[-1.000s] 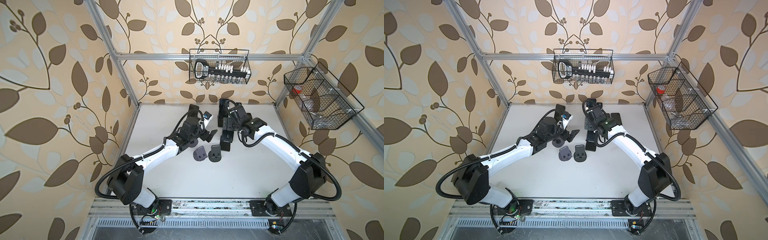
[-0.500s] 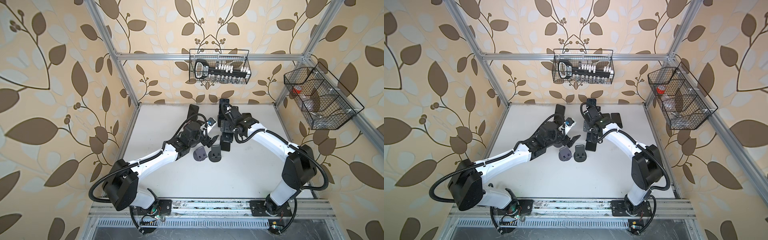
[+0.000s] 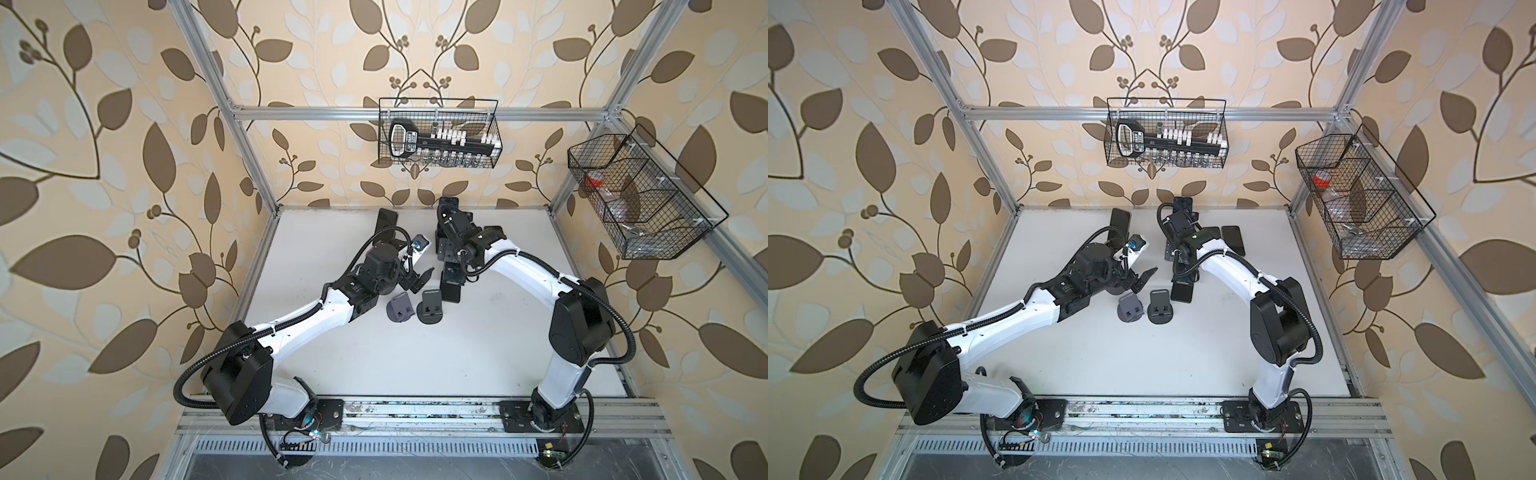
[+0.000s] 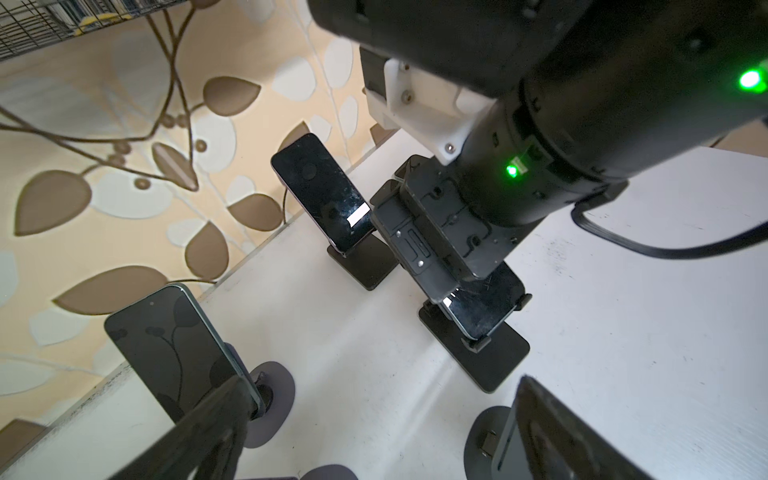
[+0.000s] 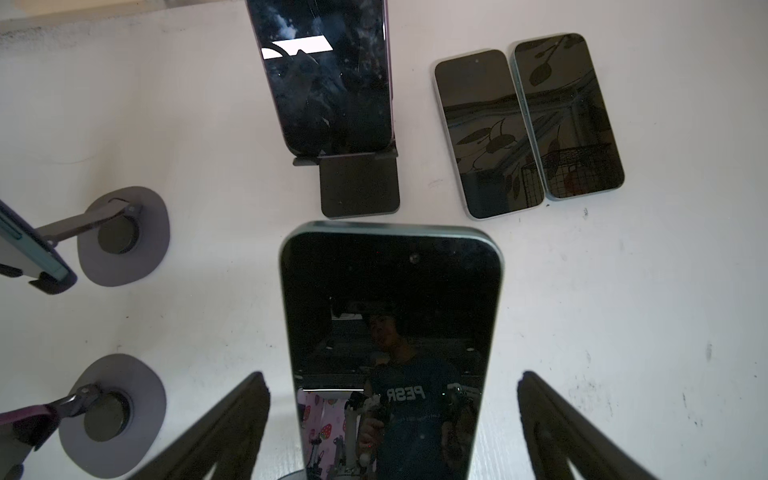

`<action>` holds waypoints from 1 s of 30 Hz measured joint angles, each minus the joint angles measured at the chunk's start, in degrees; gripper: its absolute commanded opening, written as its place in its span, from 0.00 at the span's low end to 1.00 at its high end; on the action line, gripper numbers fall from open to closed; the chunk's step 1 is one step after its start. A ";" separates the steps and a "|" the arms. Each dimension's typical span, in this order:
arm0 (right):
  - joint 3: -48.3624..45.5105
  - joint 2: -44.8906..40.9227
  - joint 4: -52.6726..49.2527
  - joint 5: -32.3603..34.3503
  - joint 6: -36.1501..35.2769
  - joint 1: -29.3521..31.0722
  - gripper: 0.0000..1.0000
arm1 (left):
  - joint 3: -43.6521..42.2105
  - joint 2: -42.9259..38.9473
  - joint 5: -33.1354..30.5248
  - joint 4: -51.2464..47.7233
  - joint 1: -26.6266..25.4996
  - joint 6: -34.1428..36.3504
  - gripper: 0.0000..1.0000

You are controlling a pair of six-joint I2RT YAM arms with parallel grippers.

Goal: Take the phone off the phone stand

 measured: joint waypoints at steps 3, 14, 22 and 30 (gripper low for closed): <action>0.37 0.61 -0.09 0.31 0.42 0.00 0.92 | 0.00 -0.48 -0.04 0.00 0.00 0.42 0.99; 2.45 2.14 -0.17 1.33 0.55 0.00 0.87 | 0.00 -0.68 -0.11 -0.17 -0.02 0.85 0.99; 2.64 2.45 -0.15 1.36 0.52 0.00 0.83 | 0.02 -0.68 -0.13 -0.46 -0.02 0.87 0.99; 2.64 2.45 0.04 1.33 0.28 -0.02 0.79 | 0.00 -0.81 -0.20 -0.46 -0.02 0.87 0.99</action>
